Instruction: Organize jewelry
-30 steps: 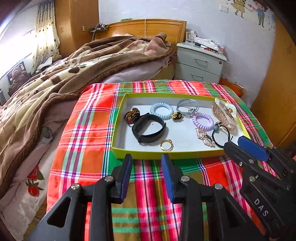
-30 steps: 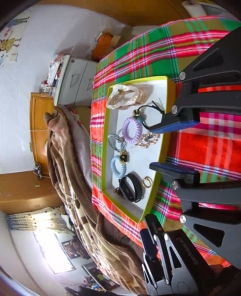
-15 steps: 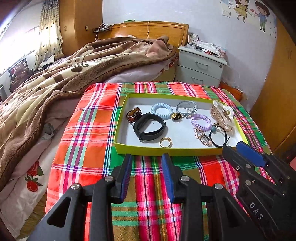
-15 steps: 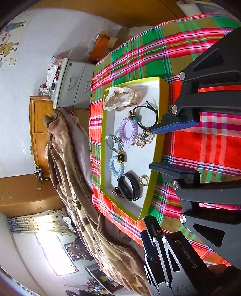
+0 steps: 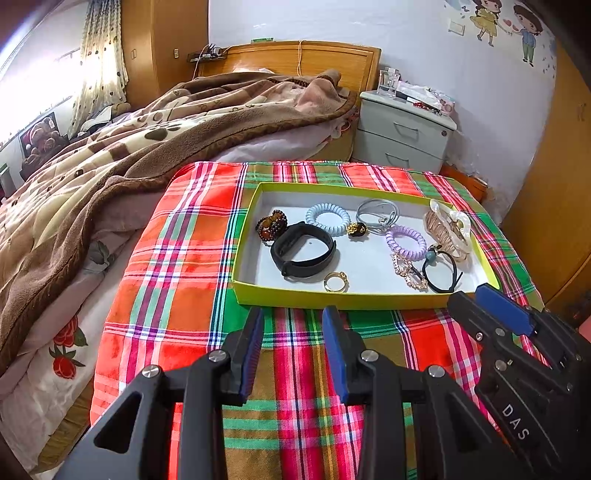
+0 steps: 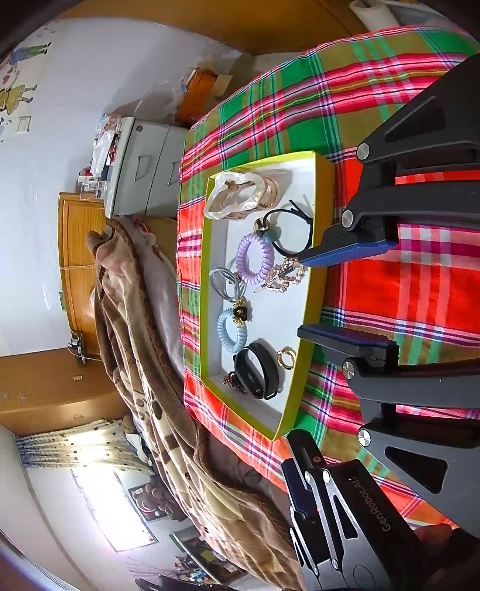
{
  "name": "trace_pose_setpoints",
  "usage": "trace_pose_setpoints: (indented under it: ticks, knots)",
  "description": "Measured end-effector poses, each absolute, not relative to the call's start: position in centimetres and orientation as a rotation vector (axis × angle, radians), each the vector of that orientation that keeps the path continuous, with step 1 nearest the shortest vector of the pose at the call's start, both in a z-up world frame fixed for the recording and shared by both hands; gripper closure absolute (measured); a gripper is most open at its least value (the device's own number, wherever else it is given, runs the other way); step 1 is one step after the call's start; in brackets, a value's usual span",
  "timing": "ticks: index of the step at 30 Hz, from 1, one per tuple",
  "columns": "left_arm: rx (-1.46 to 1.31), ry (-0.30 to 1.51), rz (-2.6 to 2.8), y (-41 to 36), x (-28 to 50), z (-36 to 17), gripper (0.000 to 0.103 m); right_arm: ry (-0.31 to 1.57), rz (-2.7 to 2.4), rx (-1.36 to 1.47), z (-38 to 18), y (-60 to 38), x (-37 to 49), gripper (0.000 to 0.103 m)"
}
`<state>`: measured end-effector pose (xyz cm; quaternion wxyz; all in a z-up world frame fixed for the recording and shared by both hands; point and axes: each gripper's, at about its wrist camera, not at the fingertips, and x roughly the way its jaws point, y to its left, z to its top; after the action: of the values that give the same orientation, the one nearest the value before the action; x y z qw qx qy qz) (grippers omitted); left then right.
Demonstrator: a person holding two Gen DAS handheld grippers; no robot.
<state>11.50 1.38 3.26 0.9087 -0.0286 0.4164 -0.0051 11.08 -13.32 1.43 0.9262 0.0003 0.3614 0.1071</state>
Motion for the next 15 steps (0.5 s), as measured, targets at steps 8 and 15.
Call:
trace_pose_setpoints:
  ticks: [8, 15]
  knots:
    - [-0.056, 0.864, -0.01, 1.38, 11.48, 3.27, 0.069, 0.741, 0.22, 0.001, 1.42, -13.3, 11.08, 0.07]
    - [-0.058, 0.863, -0.012, 1.39, 11.47, 3.17, 0.069, 0.74, 0.219, 0.001, 1.46, -13.29, 11.04, 0.07]
